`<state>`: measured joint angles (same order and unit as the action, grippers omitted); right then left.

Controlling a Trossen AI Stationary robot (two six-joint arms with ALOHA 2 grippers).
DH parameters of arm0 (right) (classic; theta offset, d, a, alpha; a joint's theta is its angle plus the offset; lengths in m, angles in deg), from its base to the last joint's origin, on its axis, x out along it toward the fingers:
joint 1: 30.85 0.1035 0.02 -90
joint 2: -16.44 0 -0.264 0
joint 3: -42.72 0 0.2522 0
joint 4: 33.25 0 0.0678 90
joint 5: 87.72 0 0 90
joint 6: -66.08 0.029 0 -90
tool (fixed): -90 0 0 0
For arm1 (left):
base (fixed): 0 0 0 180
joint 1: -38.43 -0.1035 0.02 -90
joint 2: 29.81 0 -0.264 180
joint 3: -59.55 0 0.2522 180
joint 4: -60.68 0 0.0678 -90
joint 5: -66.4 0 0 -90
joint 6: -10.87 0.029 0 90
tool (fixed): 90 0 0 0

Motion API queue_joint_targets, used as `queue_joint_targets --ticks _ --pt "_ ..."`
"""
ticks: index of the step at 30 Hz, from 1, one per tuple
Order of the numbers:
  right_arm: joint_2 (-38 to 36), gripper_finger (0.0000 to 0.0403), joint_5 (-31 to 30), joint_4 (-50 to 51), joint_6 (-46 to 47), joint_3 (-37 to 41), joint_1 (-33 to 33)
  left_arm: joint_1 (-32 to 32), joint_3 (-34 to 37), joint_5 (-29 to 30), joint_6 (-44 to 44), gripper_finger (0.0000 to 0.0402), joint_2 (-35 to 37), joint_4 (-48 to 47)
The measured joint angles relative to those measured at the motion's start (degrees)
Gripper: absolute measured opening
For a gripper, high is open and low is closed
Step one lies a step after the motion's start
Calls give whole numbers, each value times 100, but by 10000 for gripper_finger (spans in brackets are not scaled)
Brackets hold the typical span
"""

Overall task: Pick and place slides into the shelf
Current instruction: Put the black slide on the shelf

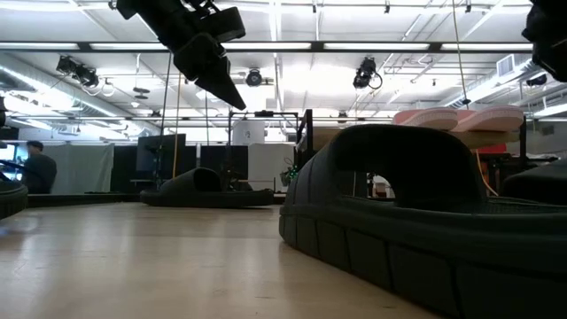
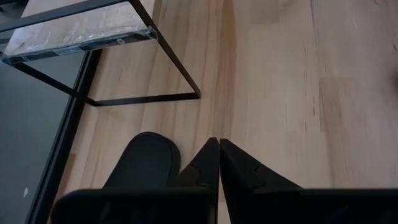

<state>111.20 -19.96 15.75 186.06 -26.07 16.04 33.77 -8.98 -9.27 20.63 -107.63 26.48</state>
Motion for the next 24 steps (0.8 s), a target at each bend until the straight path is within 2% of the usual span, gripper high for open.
queue_joint_targets --ticks 6,12,14,17,24 --pt "-7 127 -91 -6 -330 -80 0 1 1 0 0 20 0 4" --pt "-9 19 -379 -11 -883 -171 0 0 1 0 0 9 0 7" --pt "-37 16 -758 -28 -818 -232 4 1 1 0 0 9 0 8" --pt "-109 20 -1701 -15 -978 -482 -2 1 1 0 0 13 0 8" --pt "-249 14 -4079 337 -2553 -1434 -24 1 1 0 20 21 0 -10"
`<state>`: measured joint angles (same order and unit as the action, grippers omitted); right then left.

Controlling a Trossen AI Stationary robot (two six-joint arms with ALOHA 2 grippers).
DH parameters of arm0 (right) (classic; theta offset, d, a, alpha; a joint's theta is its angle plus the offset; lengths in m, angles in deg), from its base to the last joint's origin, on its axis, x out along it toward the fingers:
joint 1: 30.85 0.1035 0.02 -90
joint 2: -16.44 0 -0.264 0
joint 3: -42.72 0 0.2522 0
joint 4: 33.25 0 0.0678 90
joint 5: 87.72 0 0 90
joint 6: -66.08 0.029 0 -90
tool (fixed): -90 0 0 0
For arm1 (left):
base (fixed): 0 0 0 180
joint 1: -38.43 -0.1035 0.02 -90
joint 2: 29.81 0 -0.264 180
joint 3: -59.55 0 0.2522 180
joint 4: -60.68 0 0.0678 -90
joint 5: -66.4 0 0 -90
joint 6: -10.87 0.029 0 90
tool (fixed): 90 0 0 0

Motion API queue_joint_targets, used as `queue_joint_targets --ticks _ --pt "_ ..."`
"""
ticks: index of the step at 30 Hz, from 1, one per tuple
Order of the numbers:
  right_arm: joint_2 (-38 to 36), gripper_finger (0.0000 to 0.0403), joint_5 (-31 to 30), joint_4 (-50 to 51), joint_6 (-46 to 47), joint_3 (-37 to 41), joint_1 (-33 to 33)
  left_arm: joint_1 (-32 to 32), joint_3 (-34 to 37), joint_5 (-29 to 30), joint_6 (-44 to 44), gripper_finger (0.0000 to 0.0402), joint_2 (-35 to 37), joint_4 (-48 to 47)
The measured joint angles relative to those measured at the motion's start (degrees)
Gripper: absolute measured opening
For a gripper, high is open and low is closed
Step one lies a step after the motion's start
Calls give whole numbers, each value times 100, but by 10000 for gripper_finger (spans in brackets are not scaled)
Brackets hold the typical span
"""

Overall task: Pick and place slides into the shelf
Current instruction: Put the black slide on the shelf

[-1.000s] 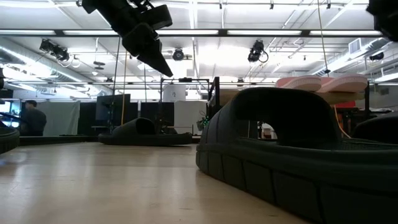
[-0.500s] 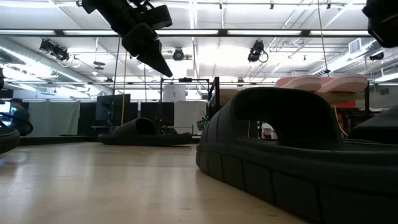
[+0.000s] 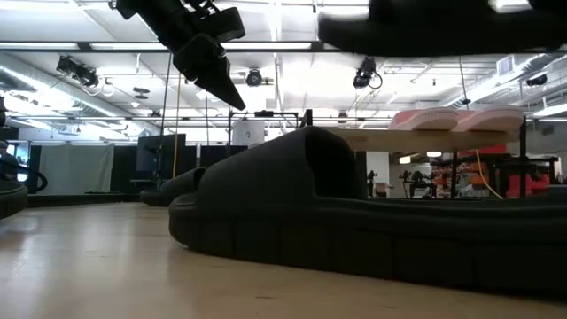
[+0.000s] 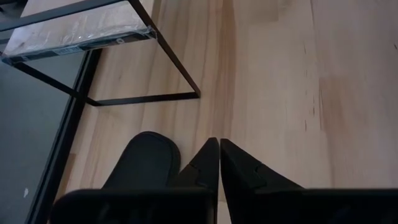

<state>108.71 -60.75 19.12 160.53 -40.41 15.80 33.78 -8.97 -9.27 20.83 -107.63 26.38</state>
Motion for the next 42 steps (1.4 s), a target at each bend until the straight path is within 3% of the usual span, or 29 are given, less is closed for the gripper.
queue_joint_targets --ticks 6,8,11,22,30,38,42 --pt "-2 9 -2296 181 -1095 -375 -184 0 6 0 192 5 132 -107" --pt "-7 10 -2723 213 -1393 -391 -338 0 4 3 324 5 216 -63" --pt "-91 14 -2687 292 -1775 -342 -788 0 4 33 585 12 405 -56" --pt "-132 20 -2689 345 -1500 -318 -2702 -2 -1 410 631 6 1135 -38" --pt "-603 13 -2636 418 -1819 -318 -3564 -2 -7 409 631 19 1231 -53" --pt "-1043 9 -962 371 -3973 -318 -4355 -2 -7 409 618 15 1231 -61" --pt "-1058 10 -739 253 -4417 -318 -4691 -2 -7 409 615 5 1228 -41"
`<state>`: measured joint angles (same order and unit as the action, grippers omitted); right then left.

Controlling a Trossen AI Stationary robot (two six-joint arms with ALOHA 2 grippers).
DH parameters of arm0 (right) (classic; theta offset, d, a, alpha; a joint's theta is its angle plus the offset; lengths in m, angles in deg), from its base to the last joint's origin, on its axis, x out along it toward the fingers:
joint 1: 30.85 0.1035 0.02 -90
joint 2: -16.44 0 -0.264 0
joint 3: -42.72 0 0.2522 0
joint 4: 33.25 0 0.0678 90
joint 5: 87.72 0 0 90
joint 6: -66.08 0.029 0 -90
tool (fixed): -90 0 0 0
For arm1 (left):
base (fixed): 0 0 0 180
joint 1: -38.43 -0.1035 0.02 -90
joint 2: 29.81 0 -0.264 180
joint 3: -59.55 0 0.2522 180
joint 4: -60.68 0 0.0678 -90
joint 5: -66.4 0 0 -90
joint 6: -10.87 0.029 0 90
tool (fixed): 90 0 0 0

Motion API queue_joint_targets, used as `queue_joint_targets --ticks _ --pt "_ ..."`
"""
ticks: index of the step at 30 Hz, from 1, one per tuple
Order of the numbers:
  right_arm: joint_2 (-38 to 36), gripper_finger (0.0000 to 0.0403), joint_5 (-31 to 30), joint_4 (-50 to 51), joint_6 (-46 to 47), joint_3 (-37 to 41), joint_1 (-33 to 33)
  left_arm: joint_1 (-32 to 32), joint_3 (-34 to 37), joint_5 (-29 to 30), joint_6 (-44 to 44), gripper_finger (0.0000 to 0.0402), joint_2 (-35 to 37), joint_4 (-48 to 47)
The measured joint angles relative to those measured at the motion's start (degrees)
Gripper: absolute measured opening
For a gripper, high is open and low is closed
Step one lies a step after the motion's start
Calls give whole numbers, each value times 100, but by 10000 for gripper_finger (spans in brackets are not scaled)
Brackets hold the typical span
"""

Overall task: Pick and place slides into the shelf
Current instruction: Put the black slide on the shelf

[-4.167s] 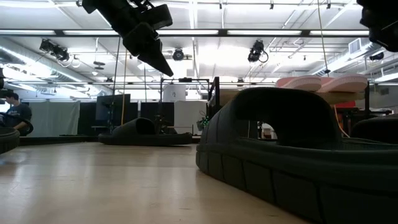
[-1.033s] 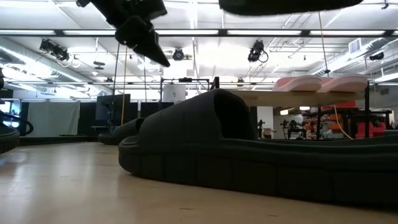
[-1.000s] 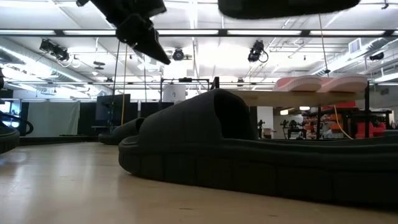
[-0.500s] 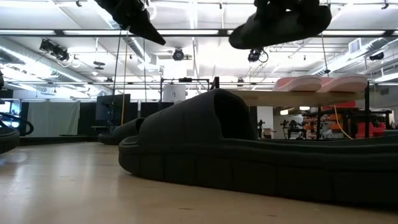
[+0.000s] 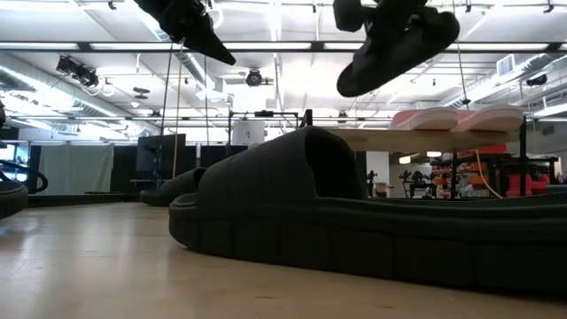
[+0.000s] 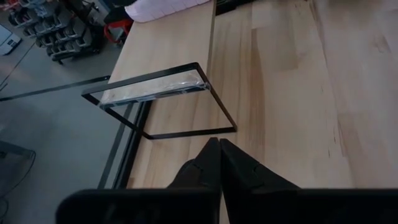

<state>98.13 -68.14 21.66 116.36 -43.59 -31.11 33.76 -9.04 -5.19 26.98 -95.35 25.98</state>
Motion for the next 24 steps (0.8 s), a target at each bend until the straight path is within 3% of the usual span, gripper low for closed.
queue_joint_targets --ticks 3,7,17,24 --pt "83 16 -10 -281 492 0 -251 0 0 2 -38 5 0 3" --pt "224 17 120 -602 454 0 -596 0 0 0 -47 19 -2 3" --pt "297 19 1865 -621 552 0 -1238 0 2 0 -47 12 -4 -10" --pt "302 18 2512 -752 729 0 -1707 0 2 0 -50 8 -4 -18"
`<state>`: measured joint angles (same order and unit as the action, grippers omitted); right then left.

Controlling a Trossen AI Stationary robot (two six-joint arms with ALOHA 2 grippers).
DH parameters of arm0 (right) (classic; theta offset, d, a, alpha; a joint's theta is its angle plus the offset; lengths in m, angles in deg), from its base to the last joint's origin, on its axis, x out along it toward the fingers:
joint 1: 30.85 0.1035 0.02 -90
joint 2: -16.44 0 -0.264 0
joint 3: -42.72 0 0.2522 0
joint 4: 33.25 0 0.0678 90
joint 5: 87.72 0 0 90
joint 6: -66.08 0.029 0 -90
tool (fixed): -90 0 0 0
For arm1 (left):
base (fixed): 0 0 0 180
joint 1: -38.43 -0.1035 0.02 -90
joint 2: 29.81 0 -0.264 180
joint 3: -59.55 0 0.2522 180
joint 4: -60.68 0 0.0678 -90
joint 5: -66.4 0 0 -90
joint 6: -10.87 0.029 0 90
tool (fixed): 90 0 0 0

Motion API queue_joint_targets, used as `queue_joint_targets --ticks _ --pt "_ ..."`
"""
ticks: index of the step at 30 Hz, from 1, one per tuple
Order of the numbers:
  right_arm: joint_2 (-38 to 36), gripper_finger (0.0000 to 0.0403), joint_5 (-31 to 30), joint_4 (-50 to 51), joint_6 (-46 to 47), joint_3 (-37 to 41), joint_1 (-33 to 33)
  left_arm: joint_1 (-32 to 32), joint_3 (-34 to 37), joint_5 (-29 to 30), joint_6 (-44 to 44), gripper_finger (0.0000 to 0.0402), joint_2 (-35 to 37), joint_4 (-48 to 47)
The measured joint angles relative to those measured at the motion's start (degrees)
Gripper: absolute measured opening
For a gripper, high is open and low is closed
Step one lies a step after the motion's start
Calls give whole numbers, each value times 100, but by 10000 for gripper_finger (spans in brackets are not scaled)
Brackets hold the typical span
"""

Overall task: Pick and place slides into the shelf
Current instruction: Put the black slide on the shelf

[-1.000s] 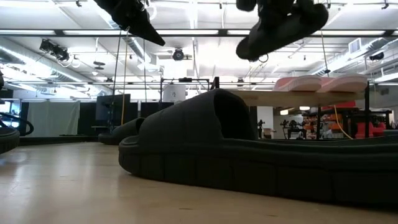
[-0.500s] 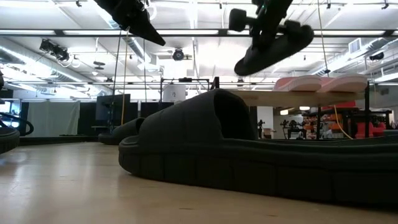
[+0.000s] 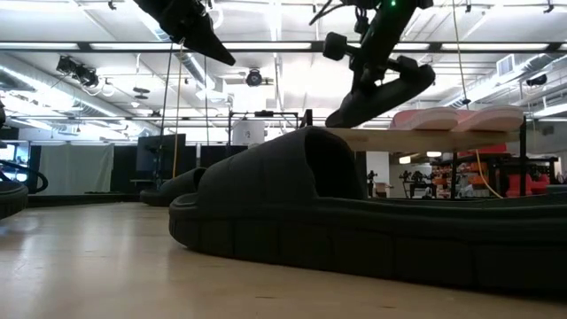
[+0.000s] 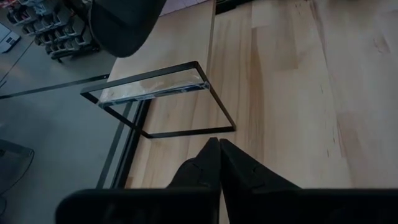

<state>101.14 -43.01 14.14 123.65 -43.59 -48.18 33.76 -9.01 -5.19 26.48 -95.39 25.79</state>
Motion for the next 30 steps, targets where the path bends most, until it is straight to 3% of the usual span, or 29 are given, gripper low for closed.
queue_joint_targets --ticks 6,13,19,30 --pt "-2 22 133 -7 -152 1 -315 0 0 0 4 25 0 -32" --pt "-7 41 1639 -8 -365 0 -643 0 0 0 7 17 0 -200" --pt "-4 74 2346 -11 -358 0 -651 0 0 0 9 10 -2 -256" --pt "-333 108 2646 16 -1020 -302 -625 0 0 0 20 18 -2 -319"
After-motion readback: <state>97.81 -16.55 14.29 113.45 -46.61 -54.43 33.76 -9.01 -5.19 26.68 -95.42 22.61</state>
